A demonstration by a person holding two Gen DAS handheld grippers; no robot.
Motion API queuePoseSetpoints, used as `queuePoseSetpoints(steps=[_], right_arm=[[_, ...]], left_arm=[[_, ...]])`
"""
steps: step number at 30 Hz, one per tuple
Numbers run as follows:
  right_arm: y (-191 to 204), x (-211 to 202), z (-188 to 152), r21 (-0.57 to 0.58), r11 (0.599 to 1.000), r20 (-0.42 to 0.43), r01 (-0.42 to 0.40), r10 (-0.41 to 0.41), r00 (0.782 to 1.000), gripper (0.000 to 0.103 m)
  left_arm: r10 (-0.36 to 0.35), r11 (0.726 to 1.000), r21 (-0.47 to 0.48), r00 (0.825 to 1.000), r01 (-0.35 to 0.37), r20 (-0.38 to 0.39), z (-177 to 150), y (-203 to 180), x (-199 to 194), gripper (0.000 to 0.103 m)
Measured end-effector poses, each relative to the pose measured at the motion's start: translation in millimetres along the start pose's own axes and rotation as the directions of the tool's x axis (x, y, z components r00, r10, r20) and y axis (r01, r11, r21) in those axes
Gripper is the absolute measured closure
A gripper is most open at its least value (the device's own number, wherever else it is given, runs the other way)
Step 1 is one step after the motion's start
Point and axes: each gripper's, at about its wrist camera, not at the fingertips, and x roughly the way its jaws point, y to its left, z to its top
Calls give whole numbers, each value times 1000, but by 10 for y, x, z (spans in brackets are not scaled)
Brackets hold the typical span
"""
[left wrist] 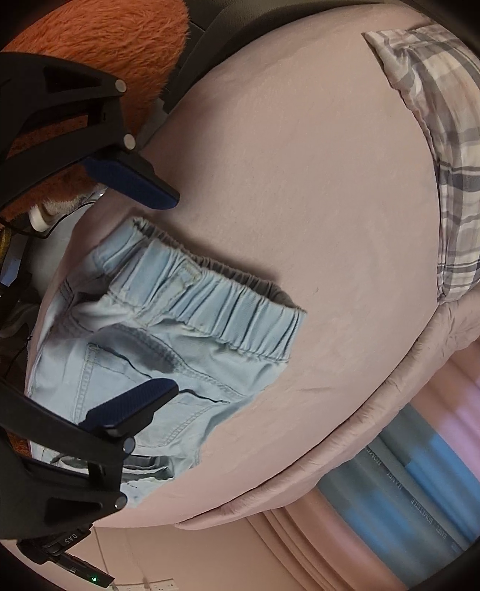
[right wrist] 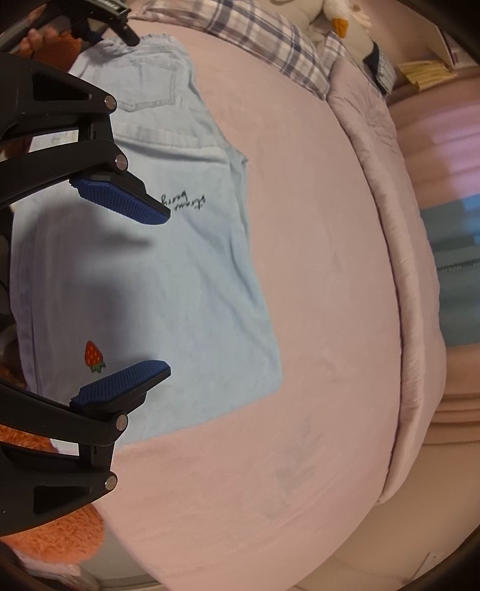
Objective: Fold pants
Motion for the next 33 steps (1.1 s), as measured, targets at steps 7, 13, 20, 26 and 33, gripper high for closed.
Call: queuePoseSetpoints(steps=[7,13,20,26,33], right_arm=[[-71,39,-57,10,1000,-24,6,-6,1000,28],[-79,35,-49,12,1000,-26,-4,4,1000,27],[-96,66,-68,15,1000,-37,-18,18,999,27],[-138,53,-80,14,1000,-39,-27,28,999,27],[-177,76,-112,30,999,-52,-41,42,998,28]], left_arm=[[-59,998,-35,998,58,-29,6,23,21,10],[-115,990,-89,992,111,-44,12,116,9,10],[-85,993,-82,995,81,-47,-46,43,-9,15],[-100,990,-101,994,95,-44,-82,45,-15,19],[-34,986,-165,999,38,28,-105,32,-62,51]])
